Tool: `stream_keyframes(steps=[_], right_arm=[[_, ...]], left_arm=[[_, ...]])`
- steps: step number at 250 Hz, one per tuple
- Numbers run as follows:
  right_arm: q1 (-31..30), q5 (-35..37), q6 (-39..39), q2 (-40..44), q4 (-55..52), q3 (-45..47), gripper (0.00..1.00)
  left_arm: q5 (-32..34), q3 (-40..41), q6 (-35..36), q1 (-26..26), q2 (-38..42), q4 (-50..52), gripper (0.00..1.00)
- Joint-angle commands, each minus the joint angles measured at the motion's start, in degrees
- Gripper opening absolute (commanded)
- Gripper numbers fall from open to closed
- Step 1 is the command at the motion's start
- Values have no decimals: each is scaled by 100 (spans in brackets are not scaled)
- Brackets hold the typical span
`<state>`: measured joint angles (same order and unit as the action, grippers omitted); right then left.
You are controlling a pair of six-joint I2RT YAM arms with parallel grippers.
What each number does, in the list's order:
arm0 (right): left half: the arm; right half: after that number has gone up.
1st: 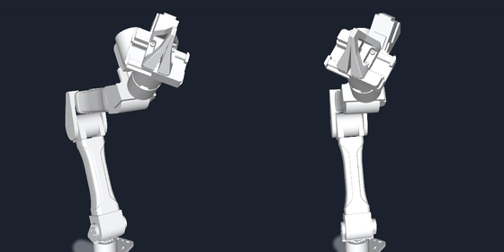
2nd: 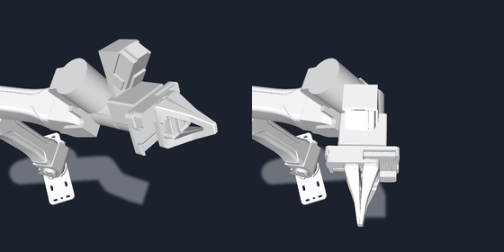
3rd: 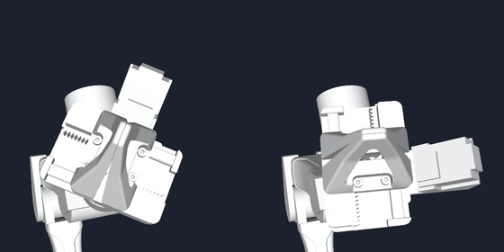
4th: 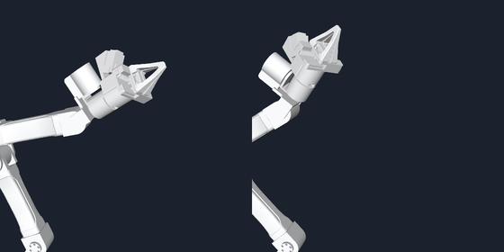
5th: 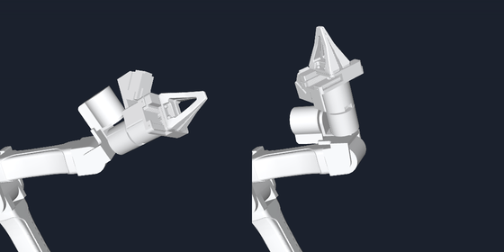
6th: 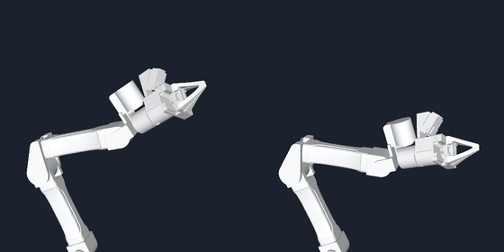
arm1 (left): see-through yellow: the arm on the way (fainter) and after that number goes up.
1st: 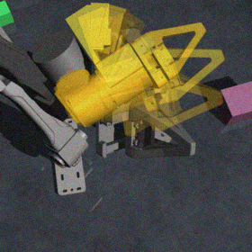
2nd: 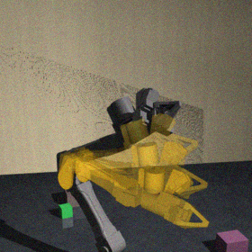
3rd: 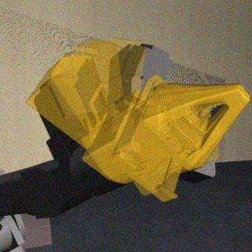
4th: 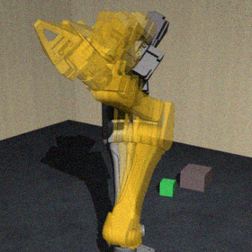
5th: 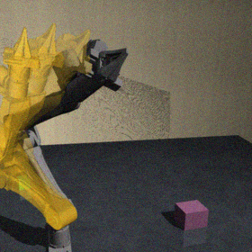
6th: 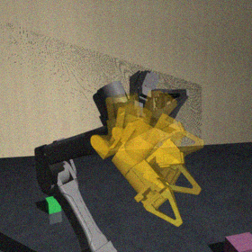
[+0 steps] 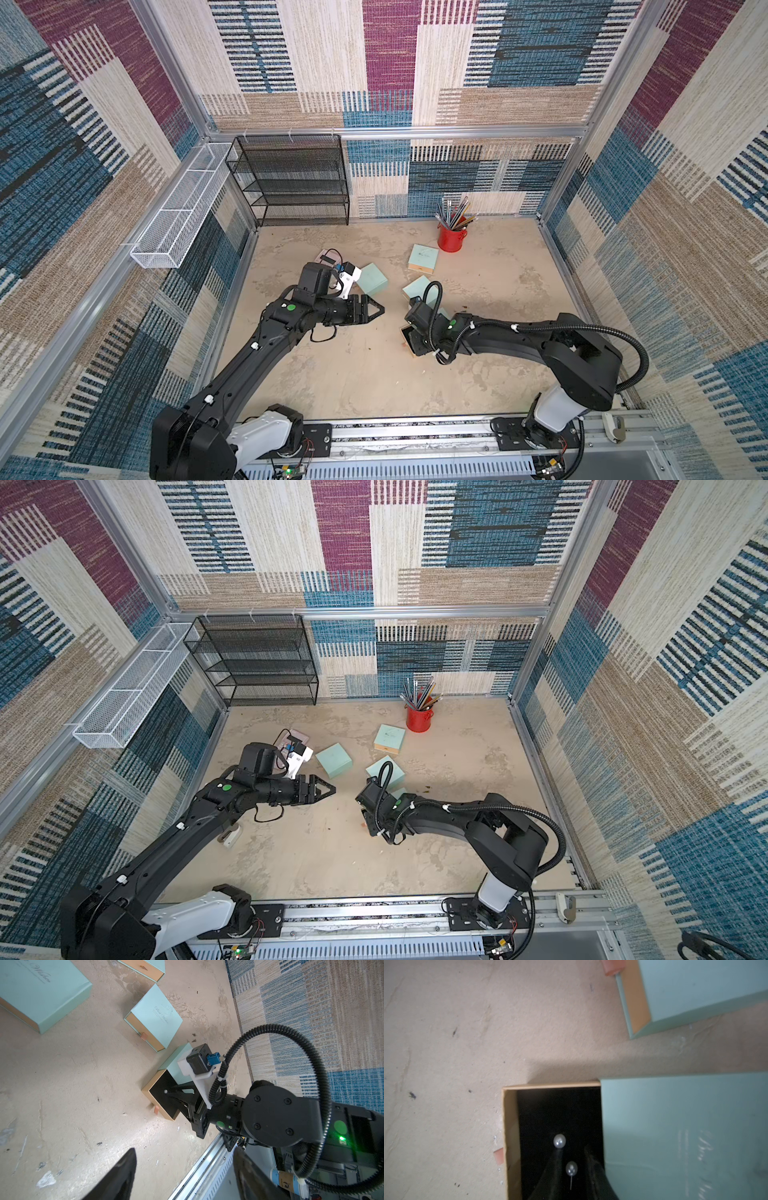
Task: Take out the earrings from the drawer-style jewelry box
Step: Pick up the earring from the drawer.
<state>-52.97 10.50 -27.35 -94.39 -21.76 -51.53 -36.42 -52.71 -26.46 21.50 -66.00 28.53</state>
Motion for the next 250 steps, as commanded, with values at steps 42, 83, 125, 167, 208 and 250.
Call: stream_keyframes(steps=[42,83,125,167,208,250], right_arm=[[-8,21,28,91,84,-16,17],[-3,-28,37,195,128,12,14],[-9,-34,35,219,126,5,13],[-6,-45,49,262,127,-47,12],[-3,-79,52,319,137,-103,11],[25,-139,-20,493,136,-103,10]], left_arm=[[-146,24,-73,-22,-15,-184,74],[-146,23,-64,-33,12,-207,74],[-111,50,-76,-38,83,-230,75],[-121,37,-76,-23,222,-239,77],[-40,135,-7,2,527,-350,78],[-48,463,55,193,928,-915,81]])
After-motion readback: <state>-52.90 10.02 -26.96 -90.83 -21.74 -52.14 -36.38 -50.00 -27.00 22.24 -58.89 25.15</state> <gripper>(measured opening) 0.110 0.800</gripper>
